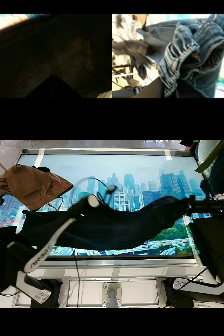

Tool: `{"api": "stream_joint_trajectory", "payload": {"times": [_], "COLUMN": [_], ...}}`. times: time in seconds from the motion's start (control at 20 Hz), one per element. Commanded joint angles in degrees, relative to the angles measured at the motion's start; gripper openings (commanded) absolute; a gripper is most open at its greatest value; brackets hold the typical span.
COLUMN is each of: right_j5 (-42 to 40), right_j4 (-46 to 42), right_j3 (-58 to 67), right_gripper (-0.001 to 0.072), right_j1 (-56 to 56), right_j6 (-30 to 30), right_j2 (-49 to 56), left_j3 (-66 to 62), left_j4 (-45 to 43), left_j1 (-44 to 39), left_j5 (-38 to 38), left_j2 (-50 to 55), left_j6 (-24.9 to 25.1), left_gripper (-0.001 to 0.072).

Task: Fold the clothes and pants, and hang the long-sleeved shirts on hangers.

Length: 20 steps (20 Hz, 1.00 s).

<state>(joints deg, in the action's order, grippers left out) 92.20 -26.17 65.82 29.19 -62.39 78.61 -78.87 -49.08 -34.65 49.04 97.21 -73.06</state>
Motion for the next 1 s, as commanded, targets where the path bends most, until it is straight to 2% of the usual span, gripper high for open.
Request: {"api": "stream_joint_trajectory", "payload": {"times": [0.0, 0.25, 0.35, 0.5, 0.6, 0.7, 0.95], "right_j5": [-4.5, -11.6, -15.5, -21.8, -28.5, -36.8, -58.4], "right_j4": [0.6, 0.3, -2.1, -10.9, -17.1, -20.1, -17.6], "right_j3": [1.7, 5.1, 6.1, 6.2, 6.2, 6.2, 6.2], "right_gripper": [0.004, 0.0039, 0.0039, 0.0039, 0.004, 0.0039, 0.0045], "right_j1": [-10.0, -22.9, -27.8, -37.3, -45.0, -52.5, -66.8], "right_j6": [-7.8, -11.4, -13.9, -21.0, -26.3, -29.6, -31.7], "right_j2": [-3.2, -3.2, -3.2, -3.1, -3.1, -2.5, 5.7], "left_j3": [0.0, -0.1, -0.1, -0.1, -0.1, -0.1, -0.1], "left_j4": [0.5, 0.3, -4.7, -9.5, -9.4, -9.4, -9.4], "left_j1": [-6.5, -3.6, 1.8, 12.8, 20.9, 28.2, 37.2], "left_j5": [-1.7, 0.7, 6.7, 16.0, 19.8, 20.3, 20.5], "left_j2": [5.0, 4.5, 2.5, -3.0, -7.8, -12.6, -19.7], "left_j6": [0.0, 0.0, 0.0, -0.2, -0.2, -0.2, -0.2], "left_gripper": [0.0021, 0.0022, 0.0022, 0.0022, 0.0022, 0.0022, 0.0022]}}
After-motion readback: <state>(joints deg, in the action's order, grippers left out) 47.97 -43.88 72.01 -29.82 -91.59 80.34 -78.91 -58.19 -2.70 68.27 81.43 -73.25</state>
